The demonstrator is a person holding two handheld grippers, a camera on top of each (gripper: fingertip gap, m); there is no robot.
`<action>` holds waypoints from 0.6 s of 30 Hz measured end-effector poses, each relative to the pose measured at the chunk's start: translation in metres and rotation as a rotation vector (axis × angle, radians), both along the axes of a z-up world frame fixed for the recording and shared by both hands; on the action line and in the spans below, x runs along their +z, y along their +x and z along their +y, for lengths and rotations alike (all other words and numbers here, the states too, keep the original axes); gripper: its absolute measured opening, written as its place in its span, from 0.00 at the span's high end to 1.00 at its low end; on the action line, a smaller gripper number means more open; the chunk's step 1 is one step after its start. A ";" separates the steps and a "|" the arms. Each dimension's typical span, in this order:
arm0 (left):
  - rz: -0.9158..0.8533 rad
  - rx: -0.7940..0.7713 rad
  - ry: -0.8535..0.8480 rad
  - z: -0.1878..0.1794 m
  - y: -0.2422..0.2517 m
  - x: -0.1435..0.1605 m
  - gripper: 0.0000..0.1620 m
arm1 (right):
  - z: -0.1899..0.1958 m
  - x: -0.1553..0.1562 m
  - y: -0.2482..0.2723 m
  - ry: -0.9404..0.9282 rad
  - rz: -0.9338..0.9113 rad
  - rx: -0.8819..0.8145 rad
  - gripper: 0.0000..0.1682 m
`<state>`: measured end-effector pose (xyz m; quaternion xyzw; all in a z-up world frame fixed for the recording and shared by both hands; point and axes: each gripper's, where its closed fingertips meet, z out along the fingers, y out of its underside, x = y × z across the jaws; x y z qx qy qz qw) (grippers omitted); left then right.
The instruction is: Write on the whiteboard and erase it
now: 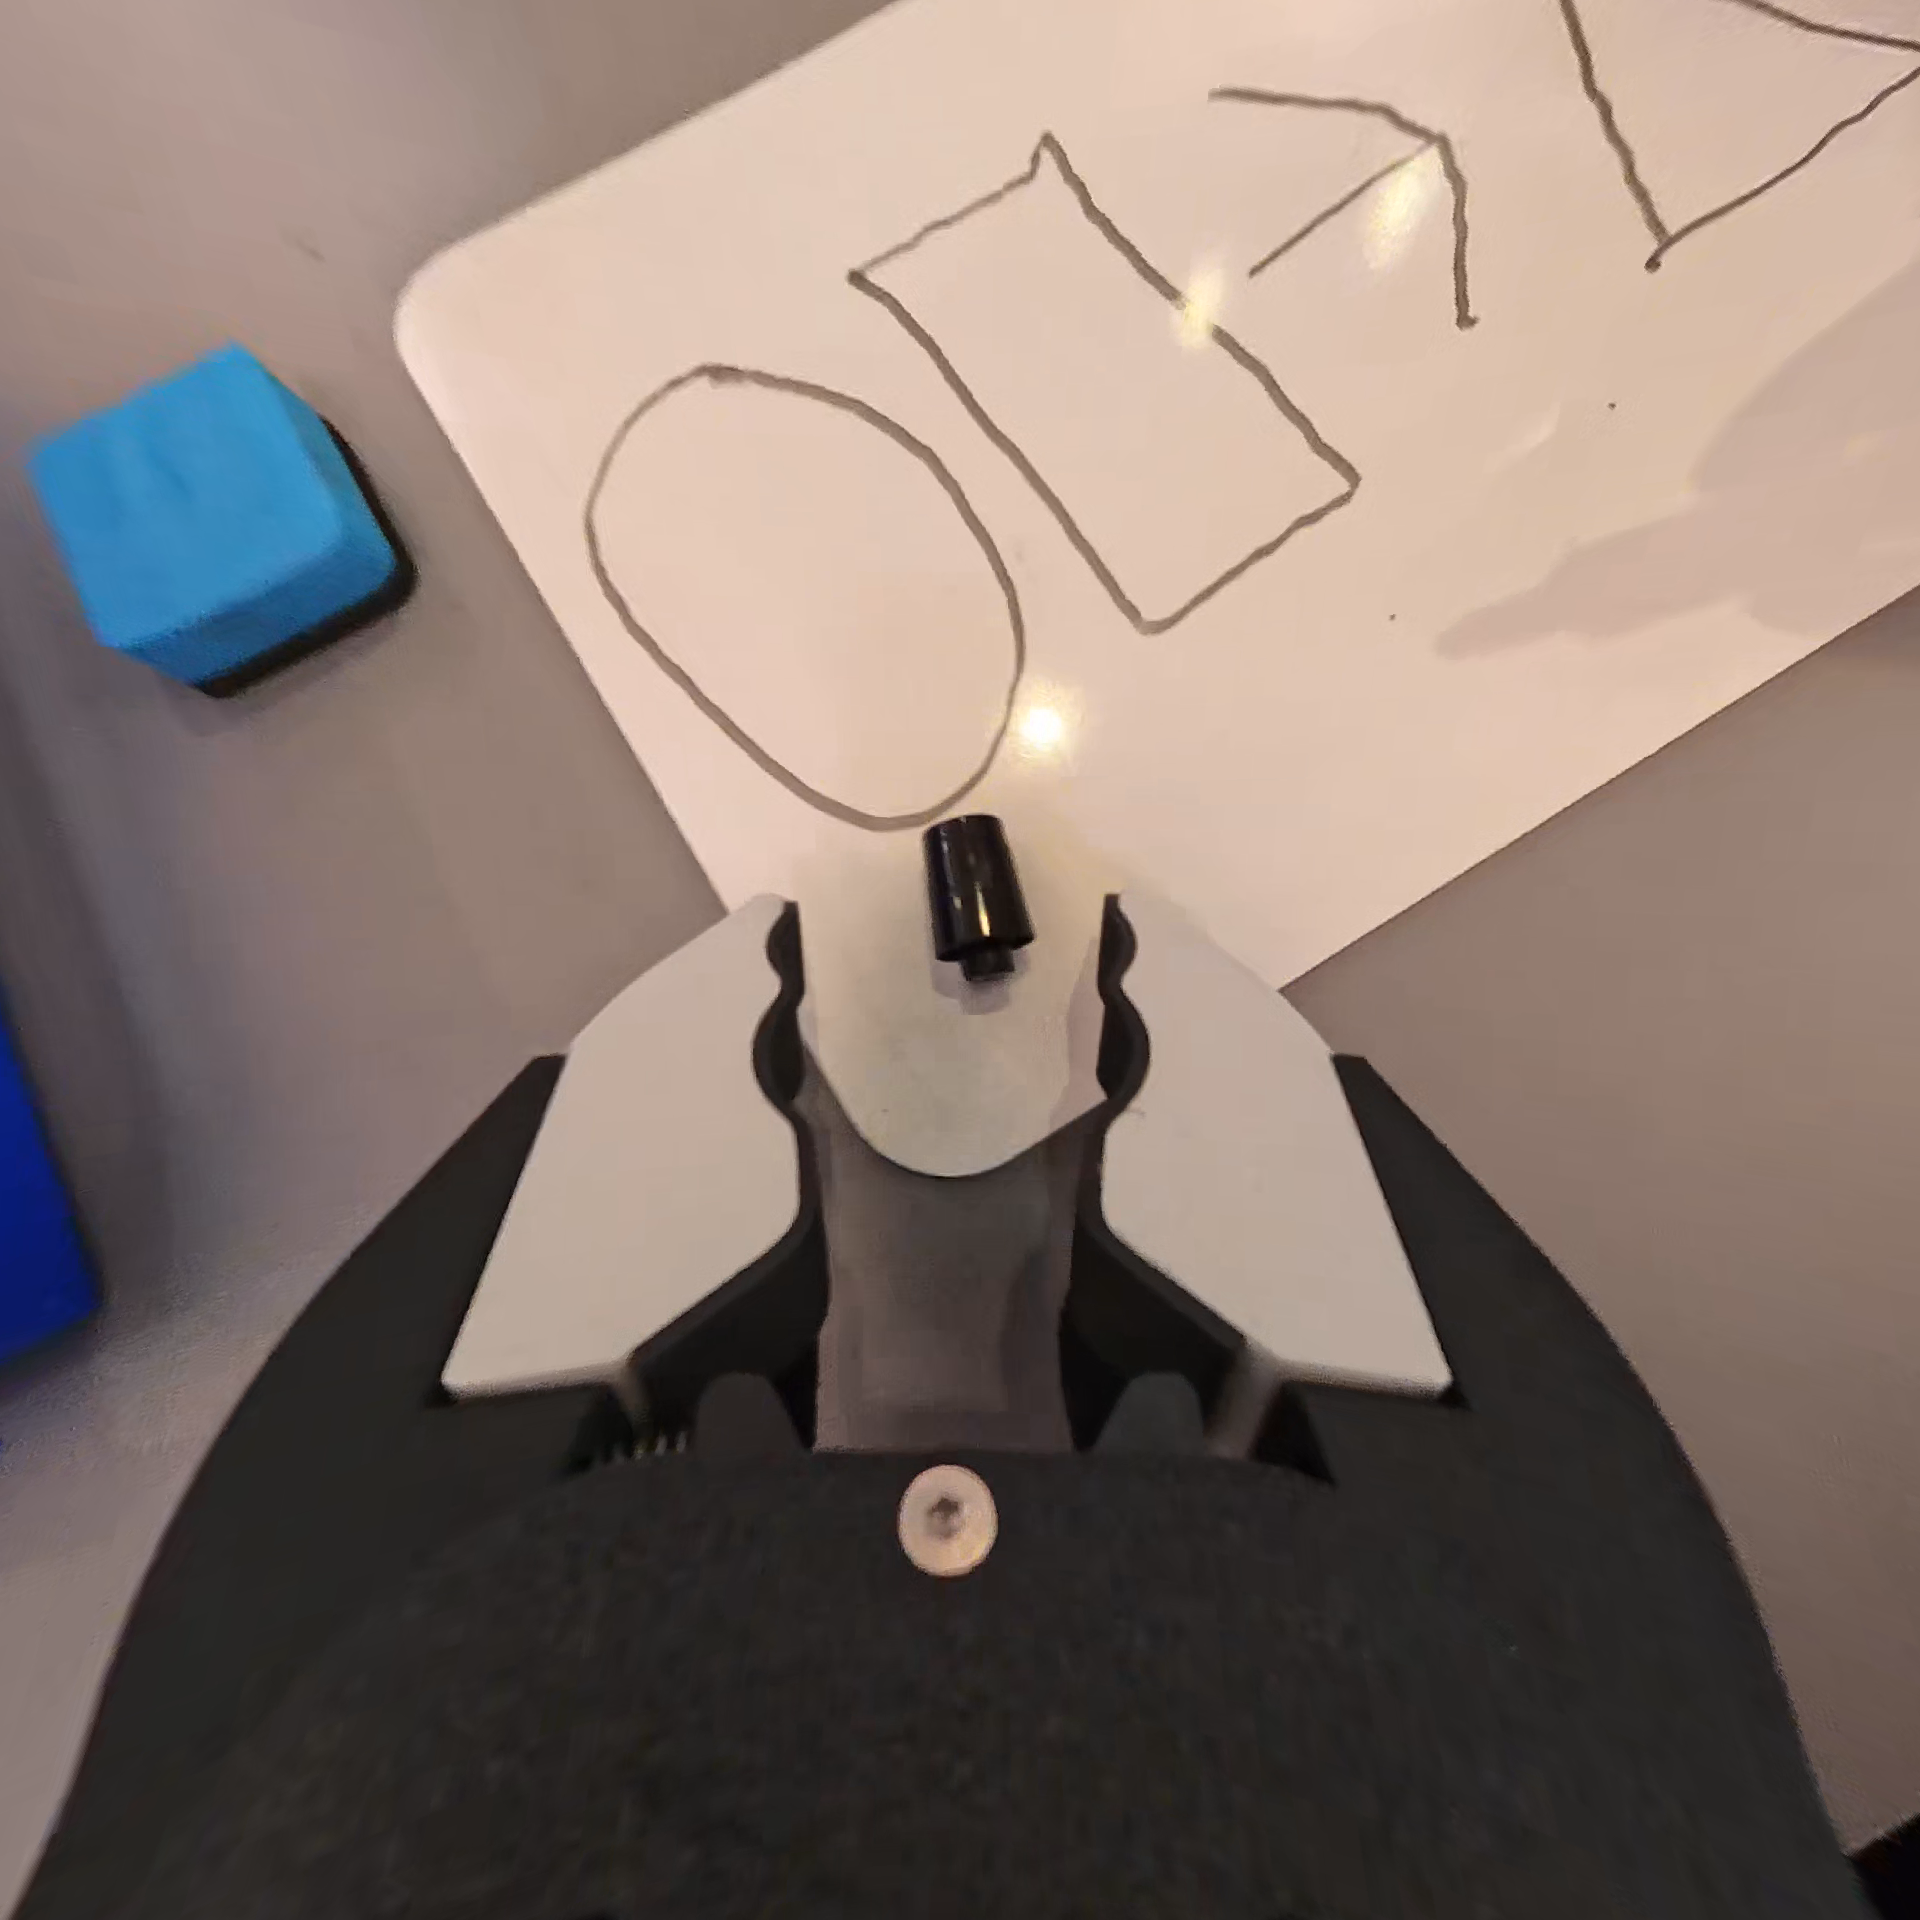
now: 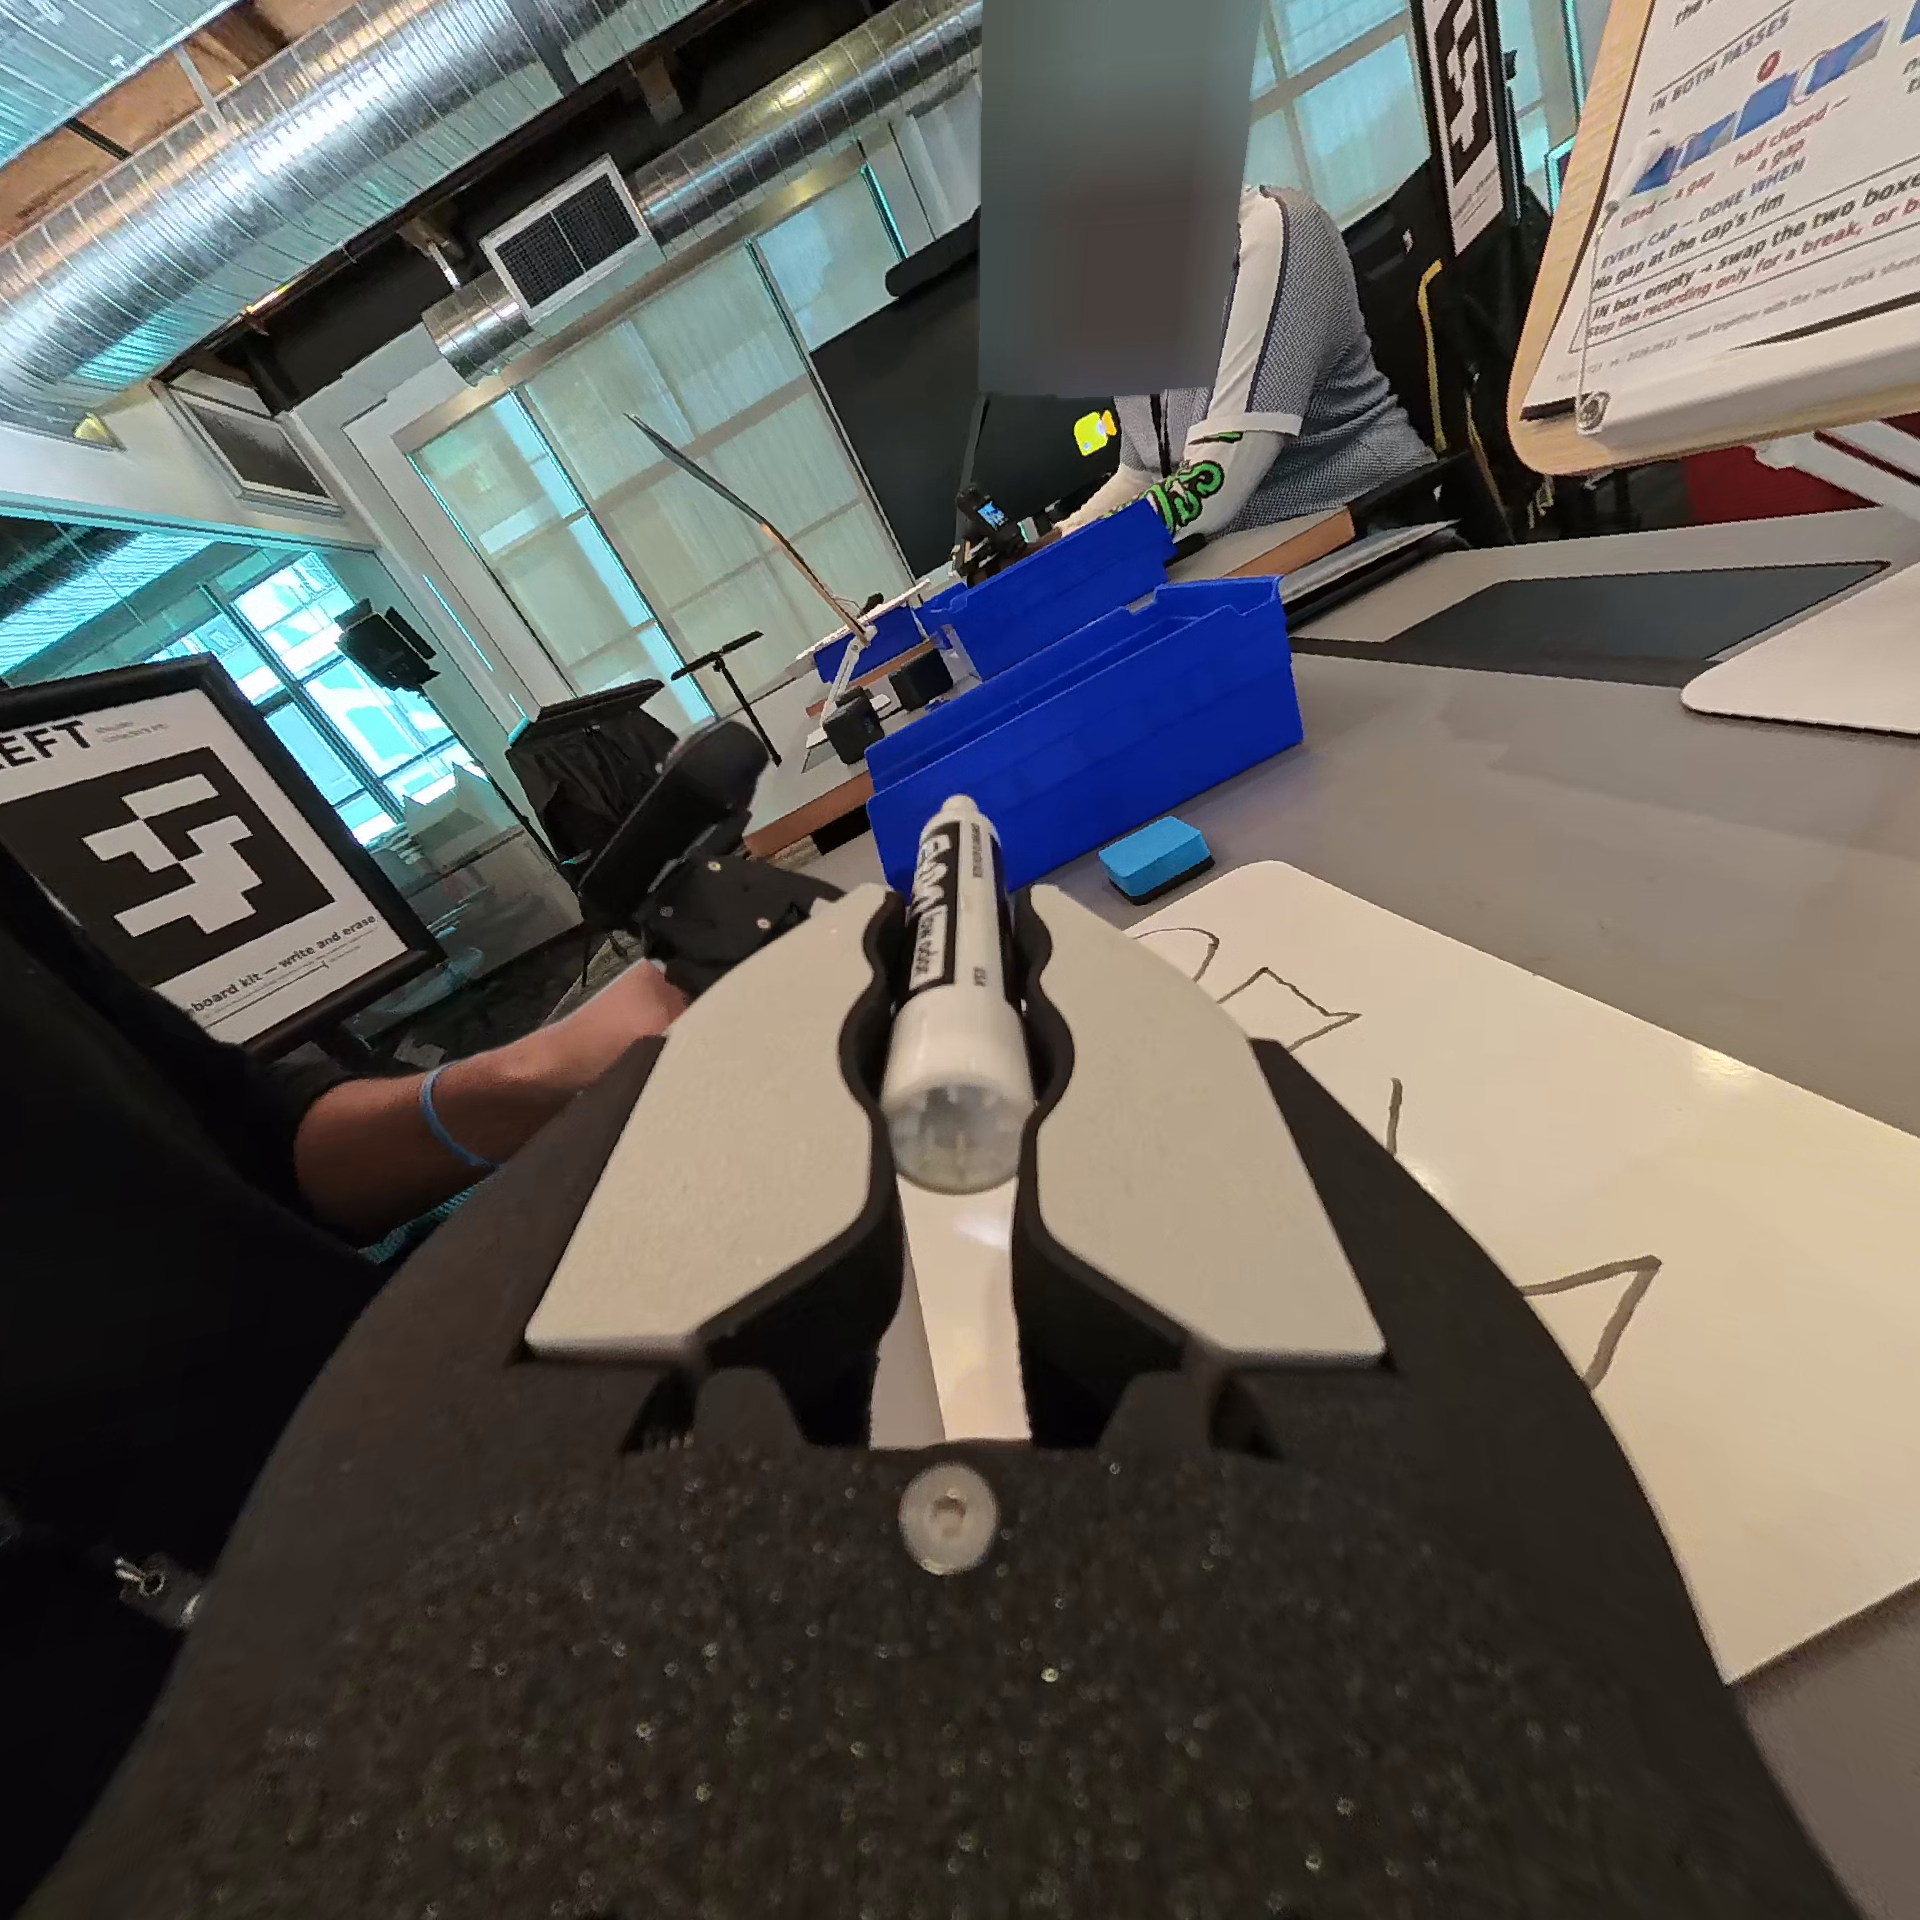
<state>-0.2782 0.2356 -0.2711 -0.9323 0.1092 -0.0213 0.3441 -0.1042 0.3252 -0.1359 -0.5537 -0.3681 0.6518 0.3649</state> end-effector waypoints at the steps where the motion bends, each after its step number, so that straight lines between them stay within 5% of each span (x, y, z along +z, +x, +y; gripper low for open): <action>1: 0.009 0.006 -0.008 -0.001 0.000 -0.004 0.68 | 0.000 0.000 0.000 -0.001 0.001 0.000 0.88; 2: 0.029 0.010 -0.001 0.000 -0.001 -0.008 0.69 | 0.000 0.000 0.000 -0.001 0.001 0.000 0.88; 4: 0.016 -0.006 0.026 0.002 0.003 -0.008 0.88 | 0.000 0.000 0.000 0.000 -0.001 -0.002 0.88; 10: 0.045 -0.049 0.036 0.003 0.001 -0.006 0.89 | 0.000 -0.001 0.000 0.005 -0.015 -0.005 0.88; 13: -0.088 -0.323 0.112 0.001 0.034 0.016 0.89 | -0.007 -0.006 -0.006 0.023 -0.062 0.037 0.88; 18: -0.352 -0.685 0.244 0.005 0.067 0.093 0.89 | -0.036 -0.003 -0.024 0.076 -0.116 0.209 0.88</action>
